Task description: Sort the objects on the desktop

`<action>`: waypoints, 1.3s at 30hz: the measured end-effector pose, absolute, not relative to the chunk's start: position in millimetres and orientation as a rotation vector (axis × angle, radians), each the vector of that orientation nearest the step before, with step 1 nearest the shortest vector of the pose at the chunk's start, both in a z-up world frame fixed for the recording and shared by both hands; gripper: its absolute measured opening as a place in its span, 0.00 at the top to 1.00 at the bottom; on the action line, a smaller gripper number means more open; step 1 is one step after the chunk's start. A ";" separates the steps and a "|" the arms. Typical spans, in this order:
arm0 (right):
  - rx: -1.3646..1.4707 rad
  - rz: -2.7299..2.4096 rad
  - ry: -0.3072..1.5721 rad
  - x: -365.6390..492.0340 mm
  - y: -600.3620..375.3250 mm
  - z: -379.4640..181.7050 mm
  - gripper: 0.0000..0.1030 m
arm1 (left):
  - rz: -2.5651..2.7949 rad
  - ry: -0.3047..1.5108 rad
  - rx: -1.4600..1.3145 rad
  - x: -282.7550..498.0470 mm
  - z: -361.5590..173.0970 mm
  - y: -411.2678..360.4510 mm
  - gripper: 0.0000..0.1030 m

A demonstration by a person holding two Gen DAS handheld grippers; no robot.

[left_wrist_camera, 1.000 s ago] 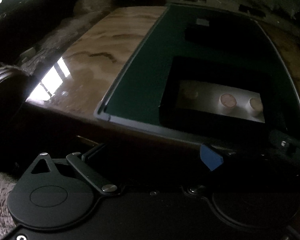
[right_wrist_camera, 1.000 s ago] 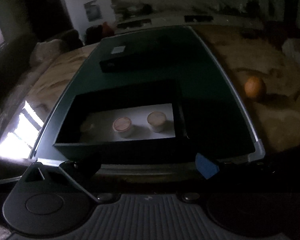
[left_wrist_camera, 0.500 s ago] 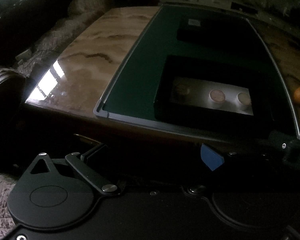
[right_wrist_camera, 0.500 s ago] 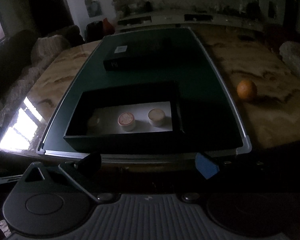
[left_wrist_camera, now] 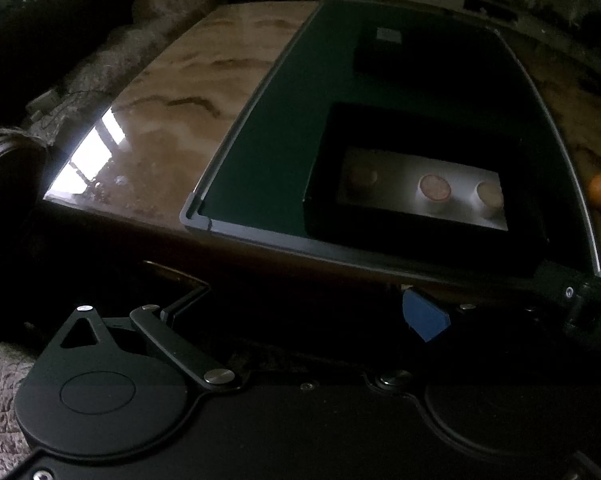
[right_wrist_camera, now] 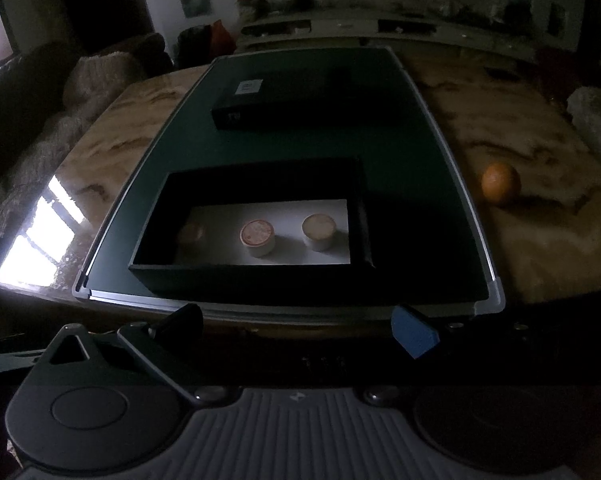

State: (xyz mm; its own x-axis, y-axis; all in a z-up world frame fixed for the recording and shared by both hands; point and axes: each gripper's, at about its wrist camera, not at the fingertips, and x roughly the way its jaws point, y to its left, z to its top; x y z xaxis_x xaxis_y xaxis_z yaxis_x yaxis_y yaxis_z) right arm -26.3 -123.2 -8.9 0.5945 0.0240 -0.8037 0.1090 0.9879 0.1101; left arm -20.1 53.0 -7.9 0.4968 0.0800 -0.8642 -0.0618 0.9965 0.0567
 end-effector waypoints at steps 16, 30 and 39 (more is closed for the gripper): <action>0.134 -0.050 0.947 -17.2 -119.4 -12.1 0.00 | 0.093 1.071 0.019 -9.5 -11.5 52.4 0.00; 0.143 -0.056 0.977 -2.8 -123.9 -22.1 0.00 | 0.102 1.098 0.032 5.8 -19.4 46.9 0.00; 0.153 -0.064 1.001 9.8 -128.9 -32.0 0.00 | 0.102 1.112 0.040 18.3 -27.4 42.2 0.00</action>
